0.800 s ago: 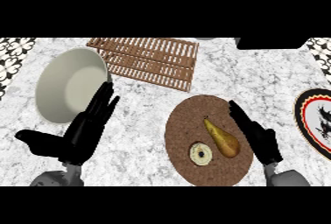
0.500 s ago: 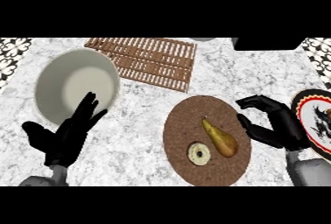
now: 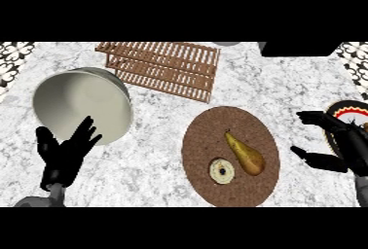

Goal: Pick the cupcake from the placemat and place it in the tiered shelf

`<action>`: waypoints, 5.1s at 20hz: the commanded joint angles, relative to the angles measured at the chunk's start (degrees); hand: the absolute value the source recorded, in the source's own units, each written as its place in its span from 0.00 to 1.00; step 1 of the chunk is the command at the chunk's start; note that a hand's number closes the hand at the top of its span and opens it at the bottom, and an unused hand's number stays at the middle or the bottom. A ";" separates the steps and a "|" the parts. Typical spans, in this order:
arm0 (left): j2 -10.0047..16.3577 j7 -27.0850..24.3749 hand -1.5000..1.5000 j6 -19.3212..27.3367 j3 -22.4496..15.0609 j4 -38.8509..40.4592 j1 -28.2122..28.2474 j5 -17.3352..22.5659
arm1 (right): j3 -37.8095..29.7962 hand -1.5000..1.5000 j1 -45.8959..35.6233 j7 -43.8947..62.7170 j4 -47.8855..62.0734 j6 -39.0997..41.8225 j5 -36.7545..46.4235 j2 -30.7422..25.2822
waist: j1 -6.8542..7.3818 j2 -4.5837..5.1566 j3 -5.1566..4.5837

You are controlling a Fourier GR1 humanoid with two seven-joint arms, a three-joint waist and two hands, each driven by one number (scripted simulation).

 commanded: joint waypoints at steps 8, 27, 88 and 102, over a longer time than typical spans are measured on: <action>-1.05 -2.08 0.50 -2.42 2.12 4.29 0.77 -1.03 | 1.93 0.00 4.38 11.70 -20.41 17.24 -4.56 -9.69 | -0.24 -0.23 -0.12; -1.91 -3.66 0.50 -5.51 5.28 7.74 -0.95 -2.90 | 23.62 0.00 -10.86 67.49 -38.13 6.05 18.18 6.87 | 0.51 -0.10 -0.10; -8.82 0.47 0.50 -12.13 14.51 2.30 2.28 -12.65 | 26.48 1.00 -4.78 37.76 -1.10 5.85 56.11 29.76 | 0.54 -0.09 -0.03; -11.76 3.91 0.50 -11.64 9.53 3.97 -4.94 -15.24 | 38.46 1.00 -31.19 73.88 -1.57 -20.45 45.26 29.97 | 7.38 0.59 -0.13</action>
